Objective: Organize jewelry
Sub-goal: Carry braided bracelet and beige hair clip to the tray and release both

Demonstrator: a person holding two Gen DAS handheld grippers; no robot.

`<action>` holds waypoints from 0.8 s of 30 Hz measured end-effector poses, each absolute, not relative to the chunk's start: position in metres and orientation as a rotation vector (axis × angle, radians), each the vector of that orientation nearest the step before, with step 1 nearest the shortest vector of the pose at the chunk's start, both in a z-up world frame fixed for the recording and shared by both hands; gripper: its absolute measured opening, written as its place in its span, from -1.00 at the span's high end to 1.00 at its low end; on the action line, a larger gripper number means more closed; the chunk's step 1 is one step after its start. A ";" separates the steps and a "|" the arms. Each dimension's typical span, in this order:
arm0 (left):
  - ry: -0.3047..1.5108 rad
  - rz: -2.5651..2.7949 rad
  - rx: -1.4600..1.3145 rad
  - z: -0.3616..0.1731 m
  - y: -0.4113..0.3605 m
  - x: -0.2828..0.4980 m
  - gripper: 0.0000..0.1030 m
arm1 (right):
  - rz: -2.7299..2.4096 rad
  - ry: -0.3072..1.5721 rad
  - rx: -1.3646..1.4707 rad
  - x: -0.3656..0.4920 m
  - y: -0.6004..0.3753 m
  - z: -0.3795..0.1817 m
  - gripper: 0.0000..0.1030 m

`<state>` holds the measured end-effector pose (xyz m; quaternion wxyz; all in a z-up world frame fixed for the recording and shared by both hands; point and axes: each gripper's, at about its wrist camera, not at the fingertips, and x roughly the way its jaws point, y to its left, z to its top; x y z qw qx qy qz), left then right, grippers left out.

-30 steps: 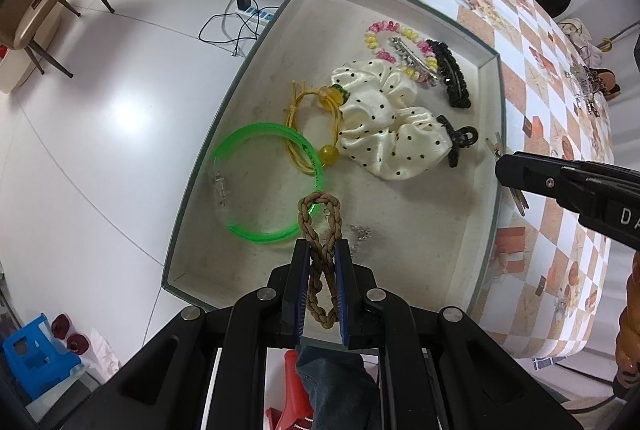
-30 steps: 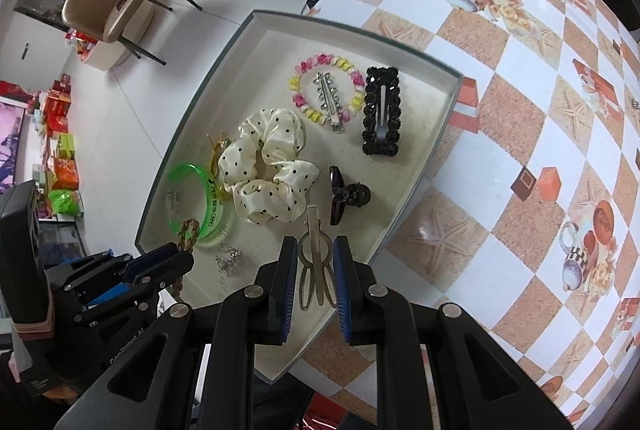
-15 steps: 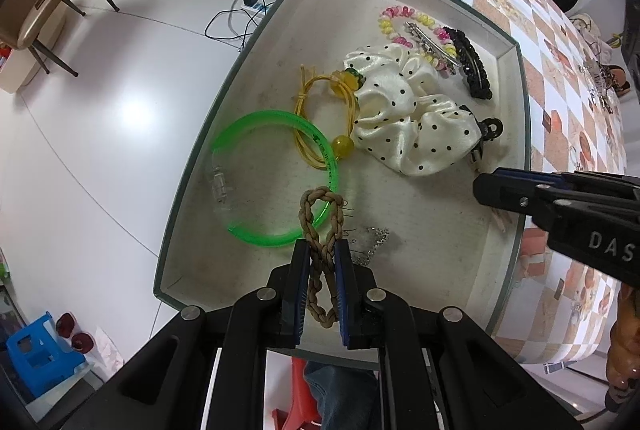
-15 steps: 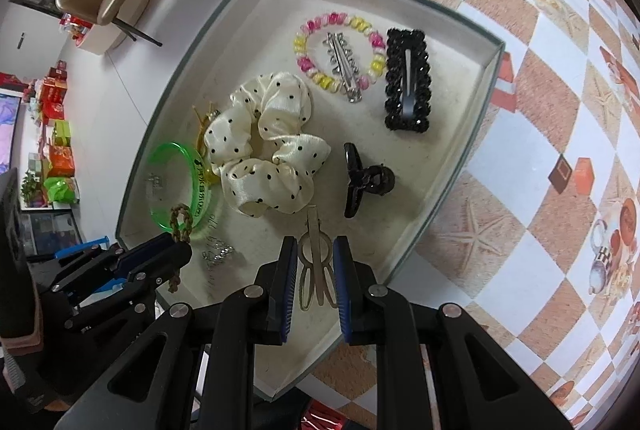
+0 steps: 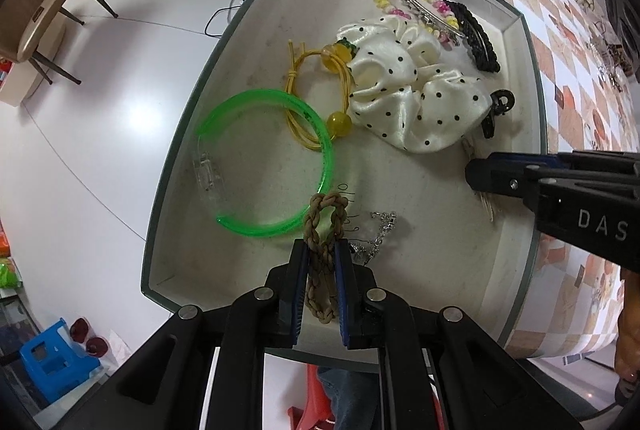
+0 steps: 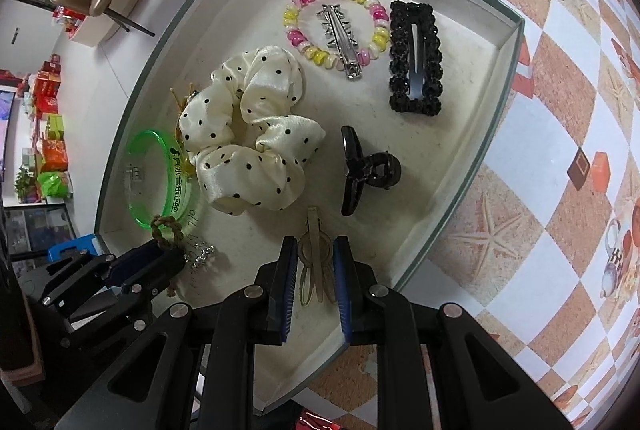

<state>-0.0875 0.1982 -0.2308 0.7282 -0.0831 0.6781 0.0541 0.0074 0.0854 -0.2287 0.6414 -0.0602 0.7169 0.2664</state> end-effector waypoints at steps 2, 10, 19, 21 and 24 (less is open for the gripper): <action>1.499 0.122 -0.171 -0.232 0.197 -0.088 0.65 | 0.607 1.634 -0.138 0.008 0.082 -0.228 0.60; 1.514 0.139 -0.157 -0.229 0.194 -0.090 0.65 | 0.608 1.646 -0.135 0.009 0.081 -0.224 0.48; 1.508 0.149 -0.150 -0.224 0.195 -0.084 0.65 | 0.612 1.640 -0.130 0.011 0.083 -0.216 0.35; 1.505 0.151 -0.147 -0.221 0.195 -0.085 0.65 | 0.614 1.634 -0.125 0.012 0.083 -0.213 0.32; 1.502 0.150 -0.153 -0.216 0.195 -0.084 0.65 | 0.621 1.620 -0.113 0.014 0.082 -0.203 0.23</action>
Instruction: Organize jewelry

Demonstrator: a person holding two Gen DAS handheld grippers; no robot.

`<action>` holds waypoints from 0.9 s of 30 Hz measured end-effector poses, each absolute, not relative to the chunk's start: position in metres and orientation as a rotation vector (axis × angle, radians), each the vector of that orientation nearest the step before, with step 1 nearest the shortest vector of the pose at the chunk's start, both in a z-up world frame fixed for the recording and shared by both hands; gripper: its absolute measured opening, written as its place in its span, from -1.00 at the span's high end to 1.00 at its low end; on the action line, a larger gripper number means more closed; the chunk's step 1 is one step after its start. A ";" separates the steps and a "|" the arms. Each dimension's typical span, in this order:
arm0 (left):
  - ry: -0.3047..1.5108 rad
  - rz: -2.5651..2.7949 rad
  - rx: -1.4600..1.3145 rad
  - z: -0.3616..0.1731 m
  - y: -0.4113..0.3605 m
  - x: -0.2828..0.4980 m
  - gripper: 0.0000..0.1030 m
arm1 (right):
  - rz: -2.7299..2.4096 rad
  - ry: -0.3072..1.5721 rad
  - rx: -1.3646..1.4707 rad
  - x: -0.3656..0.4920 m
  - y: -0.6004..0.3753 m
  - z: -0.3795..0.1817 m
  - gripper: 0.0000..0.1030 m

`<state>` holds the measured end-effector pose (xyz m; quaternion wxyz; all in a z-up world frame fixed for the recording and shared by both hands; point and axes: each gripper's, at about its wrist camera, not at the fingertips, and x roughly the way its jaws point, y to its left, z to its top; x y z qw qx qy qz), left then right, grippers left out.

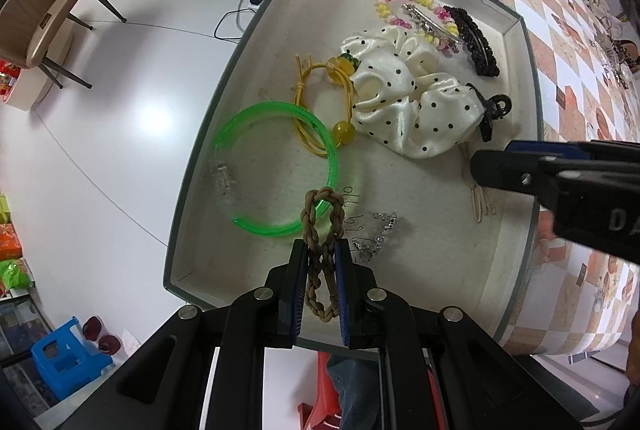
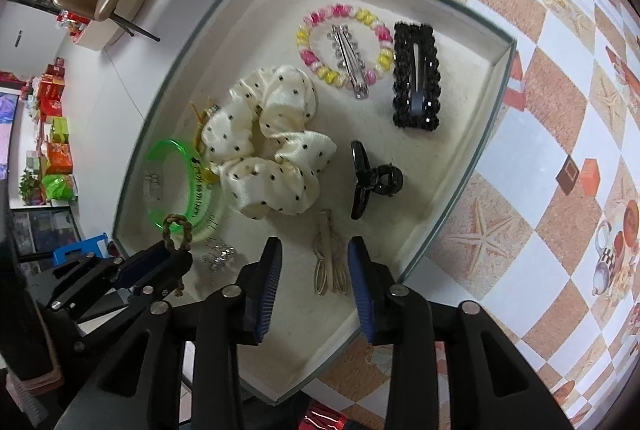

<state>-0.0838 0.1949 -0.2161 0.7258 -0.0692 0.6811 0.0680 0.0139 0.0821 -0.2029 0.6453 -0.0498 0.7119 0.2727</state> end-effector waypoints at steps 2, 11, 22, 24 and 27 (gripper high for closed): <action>1.497 0.150 -0.153 -0.212 0.195 -0.082 0.64 | 0.625 1.607 -0.101 0.016 0.081 -0.193 0.20; 1.437 0.148 -0.134 -0.187 0.194 -0.077 -0.87 | 0.599 1.570 -0.060 0.026 0.064 -0.163 0.11; 1.438 0.149 -0.134 -0.166 0.193 -0.077 -0.87 | 0.565 1.573 -0.059 0.029 0.046 -0.147 -0.24; 1.438 0.157 -0.133 -0.164 0.195 -0.076 -0.87 | 0.566 1.569 -0.060 0.029 0.045 -0.142 -0.24; 1.430 0.172 -0.113 -0.155 0.196 -0.074 -0.87 | 0.555 1.561 -0.067 0.032 0.044 -0.134 -0.47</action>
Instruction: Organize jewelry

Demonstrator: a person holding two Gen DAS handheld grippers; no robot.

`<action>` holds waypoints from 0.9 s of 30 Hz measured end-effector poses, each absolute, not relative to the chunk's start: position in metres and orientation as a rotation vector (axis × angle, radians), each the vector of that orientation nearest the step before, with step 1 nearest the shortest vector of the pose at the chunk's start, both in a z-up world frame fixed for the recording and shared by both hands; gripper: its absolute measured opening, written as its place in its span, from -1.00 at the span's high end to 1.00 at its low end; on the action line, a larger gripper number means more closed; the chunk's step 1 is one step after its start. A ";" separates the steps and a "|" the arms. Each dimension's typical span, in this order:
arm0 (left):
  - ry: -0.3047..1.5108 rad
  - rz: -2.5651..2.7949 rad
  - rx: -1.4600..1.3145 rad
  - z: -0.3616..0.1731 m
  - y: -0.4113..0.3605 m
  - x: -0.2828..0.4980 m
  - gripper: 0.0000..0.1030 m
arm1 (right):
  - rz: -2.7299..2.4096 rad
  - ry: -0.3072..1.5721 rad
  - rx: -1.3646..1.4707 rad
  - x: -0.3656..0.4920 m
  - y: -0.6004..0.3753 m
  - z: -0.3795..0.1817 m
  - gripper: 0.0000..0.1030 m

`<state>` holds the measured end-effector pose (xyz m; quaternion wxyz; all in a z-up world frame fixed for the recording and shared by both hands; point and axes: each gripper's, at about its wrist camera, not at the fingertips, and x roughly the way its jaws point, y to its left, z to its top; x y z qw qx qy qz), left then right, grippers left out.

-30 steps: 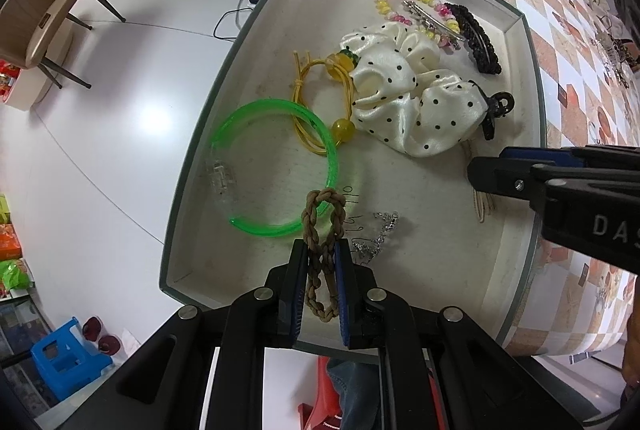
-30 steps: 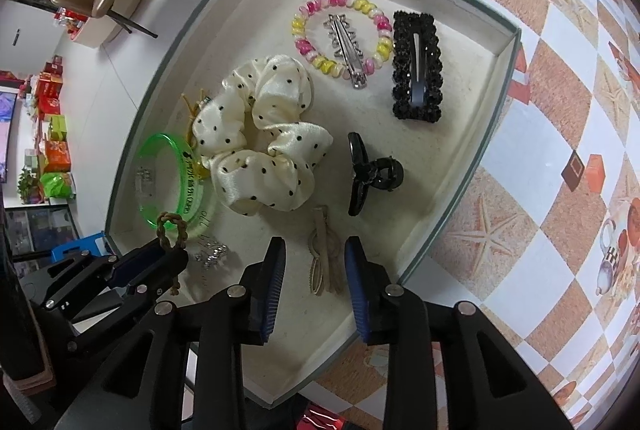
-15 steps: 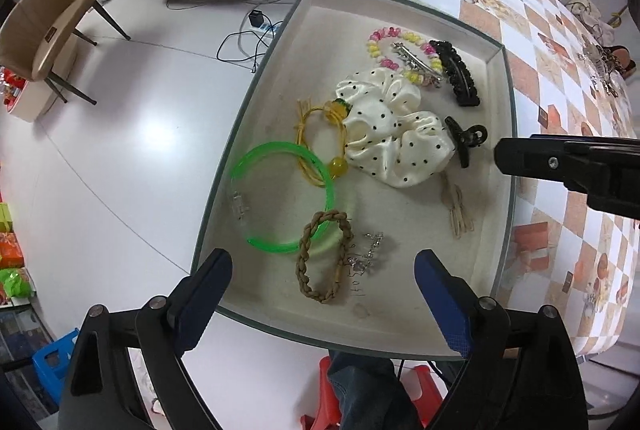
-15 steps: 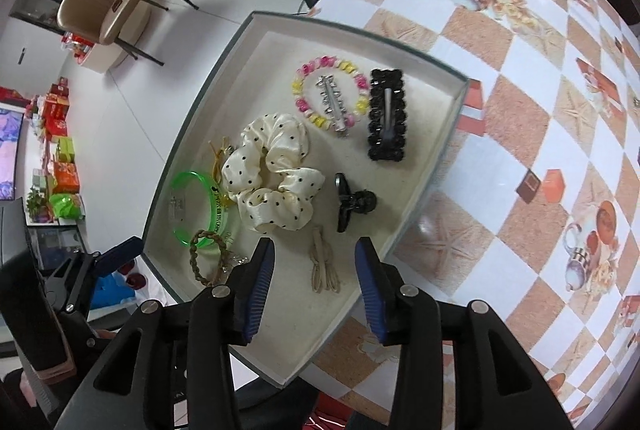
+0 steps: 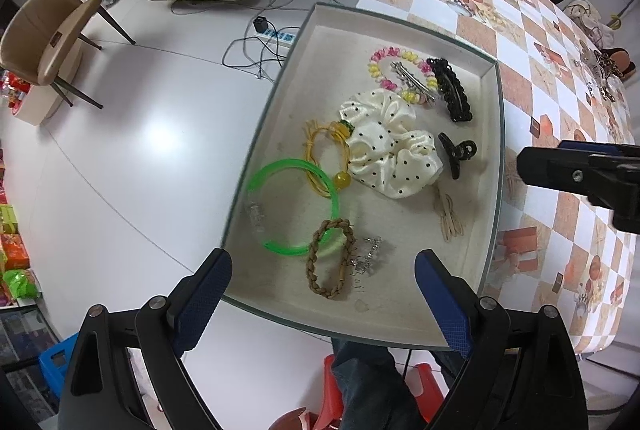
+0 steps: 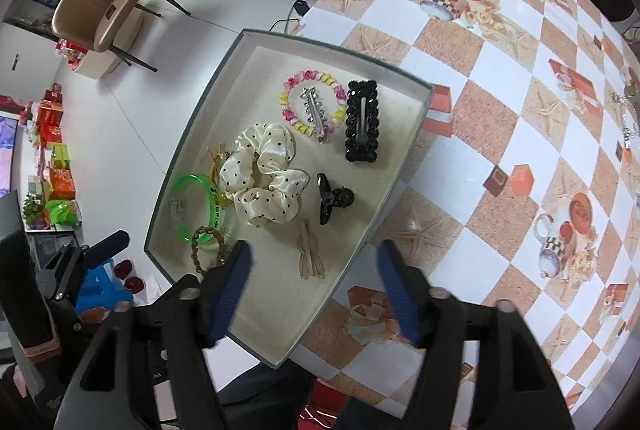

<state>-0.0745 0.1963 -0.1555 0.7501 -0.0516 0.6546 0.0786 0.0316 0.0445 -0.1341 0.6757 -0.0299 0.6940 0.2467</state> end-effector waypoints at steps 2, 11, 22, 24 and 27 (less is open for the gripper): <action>1.418 0.176 -0.106 -0.148 0.198 -0.074 -0.87 | 0.552 1.552 -0.067 0.033 0.043 -0.128 -0.51; 1.364 0.168 -0.096 -0.111 0.197 -0.069 -0.87 | 0.537 1.510 -0.120 0.039 0.048 -0.098 -0.67; 1.322 0.160 -0.105 -0.066 0.198 -0.066 -0.87 | 0.535 1.444 -0.185 0.038 0.051 -0.058 -0.74; 1.315 0.157 -0.100 -0.060 0.196 -0.066 -0.87 | 0.529 1.421 -0.195 0.038 0.052 -0.050 -0.75; 1.308 0.155 -0.084 -0.051 0.194 -0.065 -0.87 | 0.522 1.404 -0.200 0.040 0.052 -0.040 -0.75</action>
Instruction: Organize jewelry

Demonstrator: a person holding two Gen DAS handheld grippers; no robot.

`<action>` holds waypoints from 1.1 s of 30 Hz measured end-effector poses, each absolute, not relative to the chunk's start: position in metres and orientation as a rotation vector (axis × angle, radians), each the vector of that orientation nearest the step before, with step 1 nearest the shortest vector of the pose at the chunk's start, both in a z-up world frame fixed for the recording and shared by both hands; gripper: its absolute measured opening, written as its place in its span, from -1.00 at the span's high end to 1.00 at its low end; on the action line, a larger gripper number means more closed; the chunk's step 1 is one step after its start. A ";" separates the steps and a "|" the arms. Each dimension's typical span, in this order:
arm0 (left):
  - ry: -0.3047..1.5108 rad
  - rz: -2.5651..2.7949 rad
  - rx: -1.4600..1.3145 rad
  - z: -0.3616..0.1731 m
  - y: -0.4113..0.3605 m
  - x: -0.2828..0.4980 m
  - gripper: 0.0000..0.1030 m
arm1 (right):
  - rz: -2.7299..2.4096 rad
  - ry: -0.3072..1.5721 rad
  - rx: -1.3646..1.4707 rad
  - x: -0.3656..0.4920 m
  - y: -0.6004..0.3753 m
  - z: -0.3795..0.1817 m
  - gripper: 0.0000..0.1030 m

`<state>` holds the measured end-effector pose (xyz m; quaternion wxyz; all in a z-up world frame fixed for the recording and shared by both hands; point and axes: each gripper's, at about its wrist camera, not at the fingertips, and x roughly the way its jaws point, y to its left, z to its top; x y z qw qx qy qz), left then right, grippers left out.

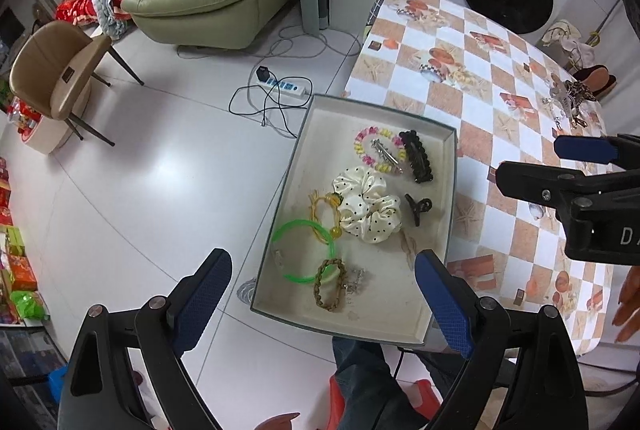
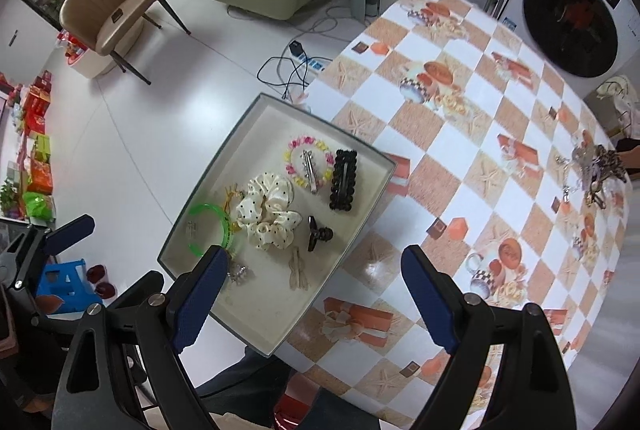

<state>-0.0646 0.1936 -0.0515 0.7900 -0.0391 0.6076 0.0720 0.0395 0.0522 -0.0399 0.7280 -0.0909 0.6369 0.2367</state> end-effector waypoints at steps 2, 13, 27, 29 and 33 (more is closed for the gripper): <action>1.307 0.155 -0.080 -0.046 0.193 -0.064 -0.87 | 0.517 1.394 -0.204 0.040 0.052 -0.034 -0.75; 1.299 0.164 -0.096 -0.027 0.196 -0.060 -0.87 | 0.509 1.392 -0.216 0.043 0.052 -0.019 -0.75; 1.299 0.172 -0.096 -0.025 0.198 -0.059 -0.87 | 0.501 1.391 -0.229 0.045 0.053 -0.017 -0.75; 1.301 0.173 -0.098 -0.026 0.200 -0.059 -0.87 | 0.500 1.391 -0.230 0.045 0.054 -0.017 -0.75; 1.300 0.173 -0.096 -0.026 0.200 -0.058 -0.87 | 0.498 1.389 -0.229 0.045 0.054 -0.017 -0.75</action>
